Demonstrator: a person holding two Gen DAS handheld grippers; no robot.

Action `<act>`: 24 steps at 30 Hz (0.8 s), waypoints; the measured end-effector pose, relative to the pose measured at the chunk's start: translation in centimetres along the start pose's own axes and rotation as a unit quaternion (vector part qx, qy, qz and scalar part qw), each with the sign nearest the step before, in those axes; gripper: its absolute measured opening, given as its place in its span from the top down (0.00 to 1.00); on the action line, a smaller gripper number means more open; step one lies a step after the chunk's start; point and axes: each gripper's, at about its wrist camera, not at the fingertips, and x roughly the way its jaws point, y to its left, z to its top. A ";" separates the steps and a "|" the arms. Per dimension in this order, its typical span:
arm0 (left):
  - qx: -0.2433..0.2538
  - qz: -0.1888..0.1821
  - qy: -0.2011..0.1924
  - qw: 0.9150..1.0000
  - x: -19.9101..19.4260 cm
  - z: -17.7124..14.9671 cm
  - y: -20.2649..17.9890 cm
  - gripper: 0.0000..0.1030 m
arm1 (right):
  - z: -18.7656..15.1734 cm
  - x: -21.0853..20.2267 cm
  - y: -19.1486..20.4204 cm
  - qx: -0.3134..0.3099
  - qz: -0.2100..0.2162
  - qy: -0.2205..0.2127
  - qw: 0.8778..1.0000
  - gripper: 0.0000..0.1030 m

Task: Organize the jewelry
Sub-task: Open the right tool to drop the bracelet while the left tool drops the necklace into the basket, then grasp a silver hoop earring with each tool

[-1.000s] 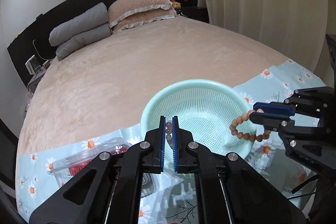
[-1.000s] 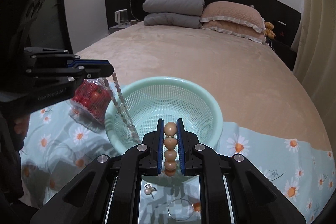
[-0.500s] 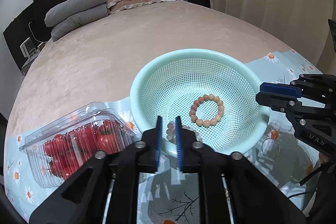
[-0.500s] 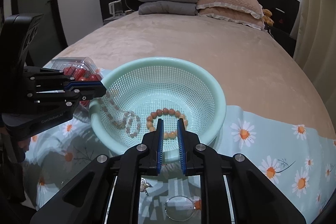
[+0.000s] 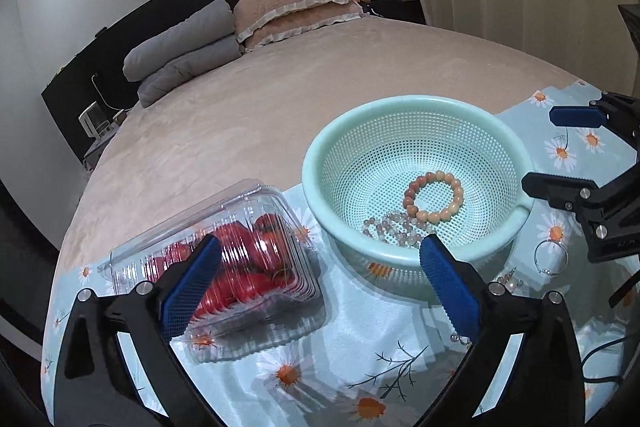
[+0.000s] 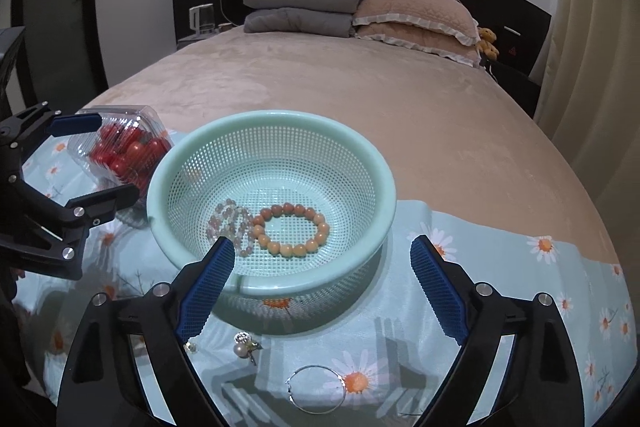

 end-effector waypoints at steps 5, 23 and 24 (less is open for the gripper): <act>0.007 0.004 0.014 1.000 0.2 -1.7 -0.3 0.06 | -0.9 0.1 -0.6 0.017 0.002 0.009 1.000 0.17; 0.035 -0.064 0.066 0.995 -0.8 -8.4 -2.9 0.06 | -5.0 0.8 -0.6 0.014 0.009 0.059 0.998 0.17; 0.039 -0.067 0.066 0.995 -1.1 -8.8 -3.2 0.06 | -5.3 1.0 -0.6 0.017 0.011 0.063 0.998 0.17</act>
